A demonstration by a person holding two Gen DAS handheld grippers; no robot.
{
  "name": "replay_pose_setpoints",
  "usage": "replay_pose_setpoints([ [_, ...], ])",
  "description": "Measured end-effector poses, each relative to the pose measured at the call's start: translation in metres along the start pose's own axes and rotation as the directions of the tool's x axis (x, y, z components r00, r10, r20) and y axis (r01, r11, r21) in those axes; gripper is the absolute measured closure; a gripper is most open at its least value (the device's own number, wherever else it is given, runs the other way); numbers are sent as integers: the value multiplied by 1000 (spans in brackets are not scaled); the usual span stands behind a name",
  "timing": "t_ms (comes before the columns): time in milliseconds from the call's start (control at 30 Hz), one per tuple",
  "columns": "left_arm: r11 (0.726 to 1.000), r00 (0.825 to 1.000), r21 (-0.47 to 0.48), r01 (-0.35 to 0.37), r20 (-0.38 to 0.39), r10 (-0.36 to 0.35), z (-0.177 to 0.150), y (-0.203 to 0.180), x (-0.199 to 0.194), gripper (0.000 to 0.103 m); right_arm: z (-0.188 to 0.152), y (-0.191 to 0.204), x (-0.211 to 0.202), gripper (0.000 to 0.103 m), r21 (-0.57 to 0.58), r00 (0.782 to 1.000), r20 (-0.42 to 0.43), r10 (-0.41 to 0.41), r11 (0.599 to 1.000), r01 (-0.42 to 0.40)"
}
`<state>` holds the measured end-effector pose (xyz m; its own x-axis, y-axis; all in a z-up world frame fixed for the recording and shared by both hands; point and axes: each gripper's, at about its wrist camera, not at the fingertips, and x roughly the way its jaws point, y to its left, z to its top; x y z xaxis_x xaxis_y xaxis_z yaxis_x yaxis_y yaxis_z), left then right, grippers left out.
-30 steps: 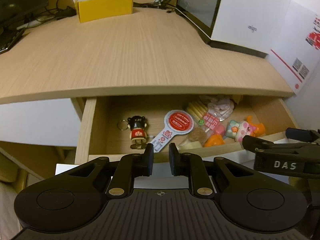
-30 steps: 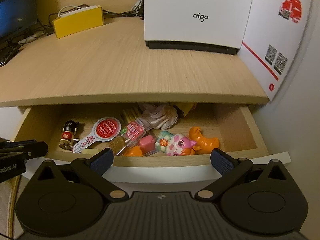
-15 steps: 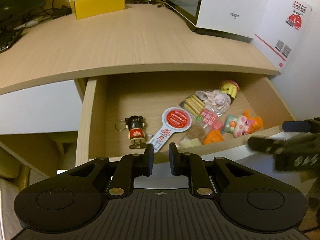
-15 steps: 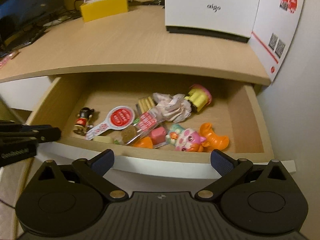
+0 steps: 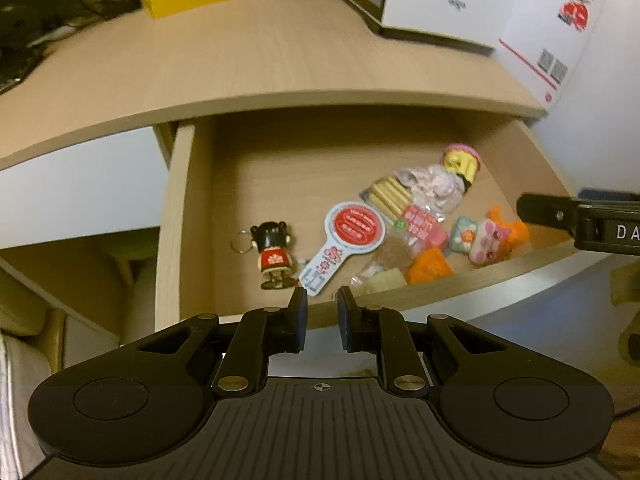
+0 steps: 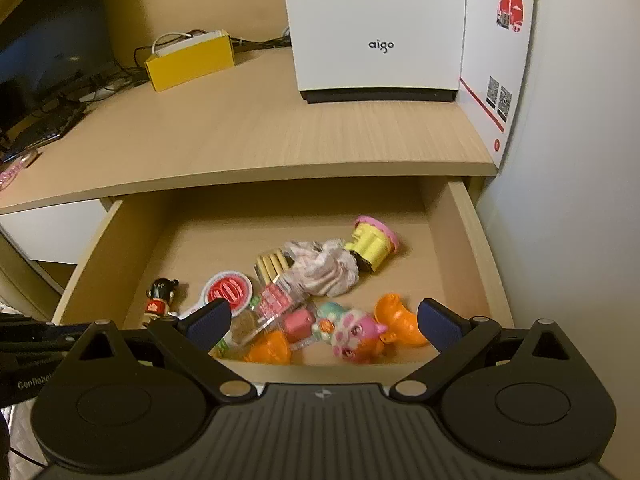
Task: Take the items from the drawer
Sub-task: 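Move both tools over the open drawer toward the toys, then grasp the black-haired doll keychain with the left tool while the right grasps the pink crumpled bag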
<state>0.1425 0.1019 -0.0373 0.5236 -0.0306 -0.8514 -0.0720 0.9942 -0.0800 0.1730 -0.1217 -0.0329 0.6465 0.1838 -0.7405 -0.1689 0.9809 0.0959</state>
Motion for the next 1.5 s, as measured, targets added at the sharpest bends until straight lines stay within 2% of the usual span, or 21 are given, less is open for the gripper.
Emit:
replay_pose_setpoints([
  [67,1000,999,-17,25,-32,-26,10,7,3,84,5,-1,3,3,-8,1000,11,11,1000,-11],
  [133,999,999,-44,14,-37,-16,24,16,9,85,8,-2,5,3,-14,1000,20,20,1000,-20],
  [200,998,997,-62,0,-81,-5,39,24,22,84,8,-5,7,3,-7,999,21,26,1000,-25],
  [367,998,980,-65,21,-197,-34,63,31,65,84,9,-17,15,3,31,1000,3,17,999,-17],
  [567,998,965,-39,-54,-260,42,74,33,106,84,4,-22,18,3,40,1000,-10,-1,999,1],
  [600,972,957,-177,-155,-272,103,74,34,111,84,1,-22,18,3,39,1000,-14,-2,999,2],
  [633,972,953,-173,-158,-284,104,74,35,117,84,0,-23,18,3,38,1000,-18,-1,999,2],
  [767,975,945,-160,-153,-314,97,75,35,134,72,-5,-26,21,3,53,999,-37,2,999,0],
  [933,981,935,-131,-142,-342,90,74,34,154,72,-10,-26,24,3,60,998,-63,14,998,-10],
  [1033,989,942,-93,-115,-325,79,75,31,156,72,-10,-25,23,3,56,998,-68,15,998,-11],
  [1167,987,955,-157,-37,-297,-12,76,38,144,72,3,-31,26,4,78,995,-97,2,997,5],
  [1267,980,974,-200,2,-222,-47,75,40,119,72,25,-36,34,4,100,993,-109,-37,994,48],
  [1400,971,990,-231,53,-115,-81,70,43,76,72,55,-36,64,4,89,984,-160,-83,991,99],
  [1500,960,995,-270,68,-57,-86,67,42,48,72,68,-29,92,10,79,974,-227,-22,996,41],
])
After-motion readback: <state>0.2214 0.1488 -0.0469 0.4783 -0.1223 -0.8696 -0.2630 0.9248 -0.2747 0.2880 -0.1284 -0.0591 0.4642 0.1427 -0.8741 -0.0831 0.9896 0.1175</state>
